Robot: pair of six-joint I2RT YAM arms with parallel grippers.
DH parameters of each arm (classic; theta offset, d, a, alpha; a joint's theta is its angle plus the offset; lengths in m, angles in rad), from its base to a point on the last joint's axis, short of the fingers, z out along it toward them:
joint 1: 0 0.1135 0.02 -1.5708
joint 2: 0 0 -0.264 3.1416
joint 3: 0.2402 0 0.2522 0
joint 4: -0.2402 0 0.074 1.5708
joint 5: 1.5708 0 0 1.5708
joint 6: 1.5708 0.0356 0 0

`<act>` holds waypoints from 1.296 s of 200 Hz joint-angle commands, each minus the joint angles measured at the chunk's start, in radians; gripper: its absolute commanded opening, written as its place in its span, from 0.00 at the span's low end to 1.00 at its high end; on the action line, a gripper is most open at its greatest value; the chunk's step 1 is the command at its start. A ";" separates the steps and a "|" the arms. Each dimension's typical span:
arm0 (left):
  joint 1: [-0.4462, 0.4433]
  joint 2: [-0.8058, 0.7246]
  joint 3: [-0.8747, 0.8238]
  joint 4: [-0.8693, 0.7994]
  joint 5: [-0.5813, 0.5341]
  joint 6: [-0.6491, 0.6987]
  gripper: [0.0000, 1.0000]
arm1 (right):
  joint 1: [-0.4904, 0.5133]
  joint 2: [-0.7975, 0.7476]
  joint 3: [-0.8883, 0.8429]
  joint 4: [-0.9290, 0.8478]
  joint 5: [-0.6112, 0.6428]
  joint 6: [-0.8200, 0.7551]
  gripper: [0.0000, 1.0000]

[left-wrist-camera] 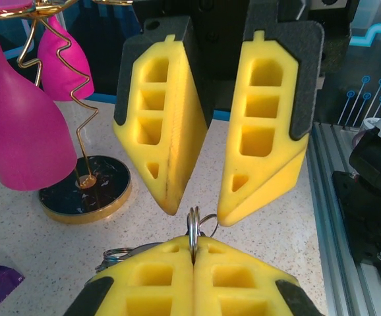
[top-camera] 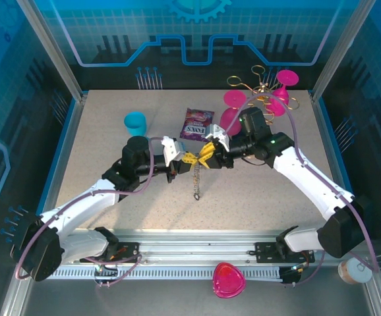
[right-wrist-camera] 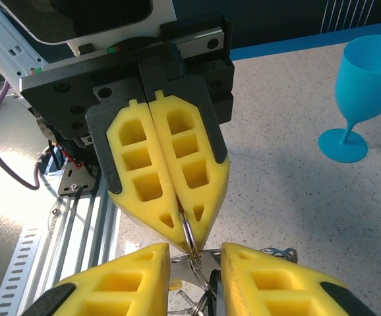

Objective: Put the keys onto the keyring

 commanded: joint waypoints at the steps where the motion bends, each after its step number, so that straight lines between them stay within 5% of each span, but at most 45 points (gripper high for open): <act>1: -0.004 -0.027 -0.004 0.060 0.034 -0.009 0.00 | -0.007 0.015 -0.011 0.023 0.007 0.007 0.26; 65: -0.003 -0.021 -0.007 0.108 0.041 -0.030 0.00 | 0.000 0.035 0.001 0.034 -0.046 0.013 0.18; 96: -0.005 -0.019 -0.011 0.125 0.040 -0.040 0.00 | -0.001 0.032 -0.002 0.060 -0.080 0.021 0.00; 117: -0.006 -0.018 -0.012 0.122 0.020 -0.042 0.00 | -0.006 0.024 0.001 0.058 -0.090 0.017 0.00; 150: -0.004 -0.044 -0.011 0.048 -0.039 -0.005 0.40 | -0.013 0.004 0.009 0.000 -0.018 -0.030 0.00; 259: -0.005 0.008 0.131 -0.282 -0.062 0.169 0.47 | 0.071 0.082 0.183 -0.301 0.264 -0.244 0.00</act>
